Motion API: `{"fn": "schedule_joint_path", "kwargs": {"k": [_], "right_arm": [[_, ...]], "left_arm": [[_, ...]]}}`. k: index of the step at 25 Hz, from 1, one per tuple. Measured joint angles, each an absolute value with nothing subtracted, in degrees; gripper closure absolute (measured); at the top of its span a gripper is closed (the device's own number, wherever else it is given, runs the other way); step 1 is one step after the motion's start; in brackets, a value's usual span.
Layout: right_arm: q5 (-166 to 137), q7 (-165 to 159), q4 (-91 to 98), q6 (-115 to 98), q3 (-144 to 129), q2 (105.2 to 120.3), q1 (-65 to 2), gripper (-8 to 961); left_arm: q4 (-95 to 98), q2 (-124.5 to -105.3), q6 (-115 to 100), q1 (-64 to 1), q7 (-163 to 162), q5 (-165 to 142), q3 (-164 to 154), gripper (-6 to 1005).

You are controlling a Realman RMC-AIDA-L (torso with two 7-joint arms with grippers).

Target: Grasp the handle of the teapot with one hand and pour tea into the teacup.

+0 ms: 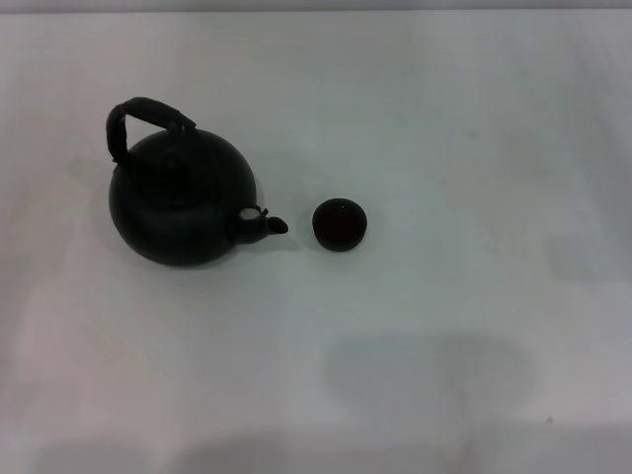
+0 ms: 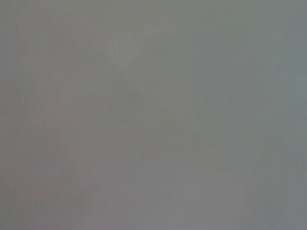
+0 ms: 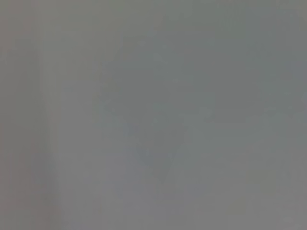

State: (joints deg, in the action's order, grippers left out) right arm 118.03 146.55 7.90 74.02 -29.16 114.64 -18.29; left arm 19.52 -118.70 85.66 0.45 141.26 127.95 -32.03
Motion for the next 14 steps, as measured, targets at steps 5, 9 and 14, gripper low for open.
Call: {"fn": "schedule_joint_path", "kwargs": {"k": [5, 9, 14], "right_arm": [[121.5, 156.5, 0.9, 73.9, -28.2, 114.83, -19.4, 109], [121.7, 158.0, 0.7, 73.4, -28.2, 114.86, -19.4, 109], [121.8, 157.8, 2.4, 73.3, -28.1, 114.87, -19.4, 109]], "left_arm": [[19.2, -118.65, 85.0, -1.1, 141.2, 127.8, -32.1, 281], [18.5, -118.75, 84.9, -2.0, 141.3, 127.7, -32.1, 281], [16.8, -118.78, 84.8, -3.2, 143.2, 127.7, -32.3, 281]]}}
